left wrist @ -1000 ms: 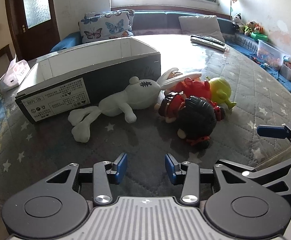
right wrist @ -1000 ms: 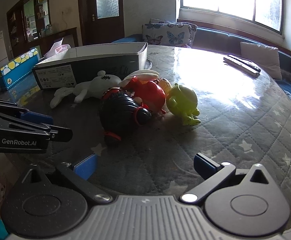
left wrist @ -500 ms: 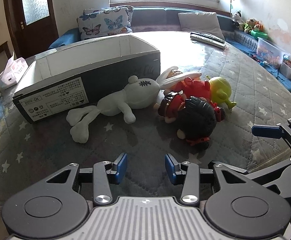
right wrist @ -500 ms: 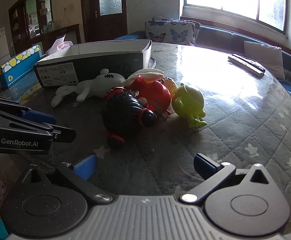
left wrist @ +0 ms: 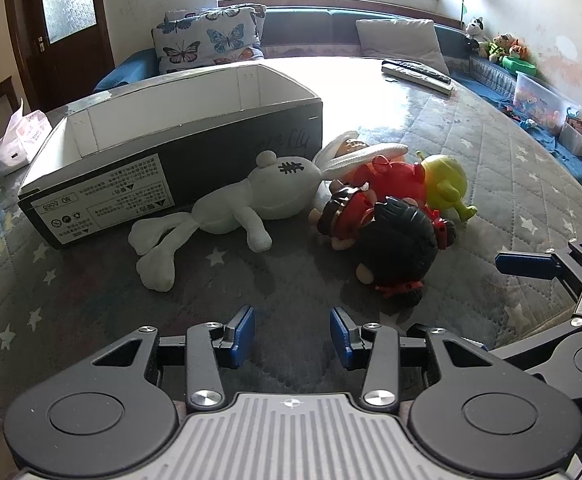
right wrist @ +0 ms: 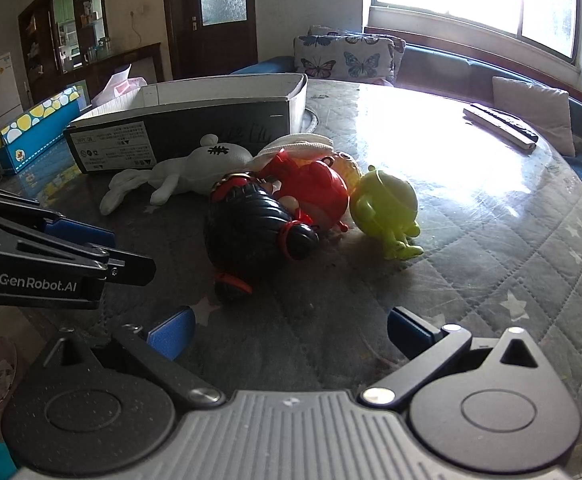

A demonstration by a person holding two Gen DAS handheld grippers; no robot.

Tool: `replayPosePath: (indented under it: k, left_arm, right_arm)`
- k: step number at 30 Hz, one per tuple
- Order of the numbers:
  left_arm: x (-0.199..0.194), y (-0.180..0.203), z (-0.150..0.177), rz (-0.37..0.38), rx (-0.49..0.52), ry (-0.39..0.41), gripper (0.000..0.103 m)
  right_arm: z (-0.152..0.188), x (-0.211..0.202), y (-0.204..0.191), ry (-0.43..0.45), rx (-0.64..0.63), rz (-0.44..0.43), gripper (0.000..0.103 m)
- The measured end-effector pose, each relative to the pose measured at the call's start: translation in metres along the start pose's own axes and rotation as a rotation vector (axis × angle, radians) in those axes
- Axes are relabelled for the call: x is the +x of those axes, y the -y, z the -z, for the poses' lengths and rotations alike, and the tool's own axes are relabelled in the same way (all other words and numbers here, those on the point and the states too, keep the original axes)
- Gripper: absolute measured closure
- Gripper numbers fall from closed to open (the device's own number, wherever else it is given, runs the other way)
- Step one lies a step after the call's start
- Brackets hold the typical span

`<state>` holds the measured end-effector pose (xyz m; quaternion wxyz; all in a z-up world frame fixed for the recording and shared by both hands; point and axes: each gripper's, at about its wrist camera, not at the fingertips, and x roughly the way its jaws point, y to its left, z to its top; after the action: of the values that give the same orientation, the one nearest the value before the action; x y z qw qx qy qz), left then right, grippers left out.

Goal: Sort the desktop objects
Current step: 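Move the left tool toward the black-haired doll figure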

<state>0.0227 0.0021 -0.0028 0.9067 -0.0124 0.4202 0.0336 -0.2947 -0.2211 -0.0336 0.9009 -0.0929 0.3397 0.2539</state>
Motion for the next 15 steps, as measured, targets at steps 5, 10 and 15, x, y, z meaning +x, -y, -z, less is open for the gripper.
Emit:
replayPosePath:
  k: [5,10,15]
  left_arm:
    - [0.001,-0.004,-0.003,0.002,-0.009,-0.001,0.059]
    - [0.001,-0.007,-0.008,0.007,-0.016,-0.001,0.059]
    - [0.002,-0.010,-0.012,0.017,-0.023,-0.001,0.059]
  right_arm:
    - [0.039,-0.043,-0.033,-0.005,0.001,0.003,0.000]
    - [0.064,-0.072,-0.049,-0.008,0.003,0.004,0.000]
    - [0.076,-0.091,-0.060,-0.011,0.005,0.004,0.000]
